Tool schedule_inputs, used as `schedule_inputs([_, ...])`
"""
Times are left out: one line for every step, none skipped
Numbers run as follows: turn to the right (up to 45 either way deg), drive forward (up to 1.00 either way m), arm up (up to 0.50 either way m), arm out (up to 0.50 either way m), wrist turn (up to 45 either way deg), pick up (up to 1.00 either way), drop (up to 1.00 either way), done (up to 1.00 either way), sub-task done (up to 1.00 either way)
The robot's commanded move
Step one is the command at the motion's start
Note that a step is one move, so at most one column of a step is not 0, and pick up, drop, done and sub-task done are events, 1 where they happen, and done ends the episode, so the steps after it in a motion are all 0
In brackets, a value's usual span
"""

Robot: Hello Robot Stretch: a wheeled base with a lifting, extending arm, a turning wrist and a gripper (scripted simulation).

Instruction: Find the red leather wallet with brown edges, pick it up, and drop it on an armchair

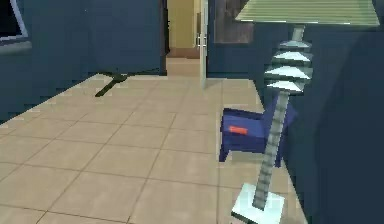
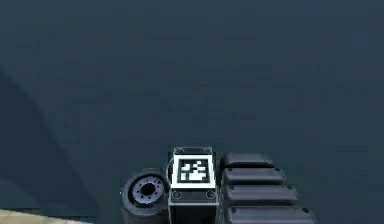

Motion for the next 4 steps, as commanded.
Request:
schedule_inputs([-24.0, 0.00, 0.00, 0.00, 0.0, 0.00, 0.00, 0.00, 0.00])
schedule_inputs([0.0, 1.00, 0.00, 0.00, 0.0, 0.00, 0.00, 0.00, 0.00])
schedule_inputs([-18.0, 0.00, 0.00, 0.00, 0.0, 0.00, 0.00, 0.00, 0.00])
schedule_inputs([0.0, 0.05, 0.00, 0.00, 0.0, 0.00, 0.00, 0.00, 0.00])
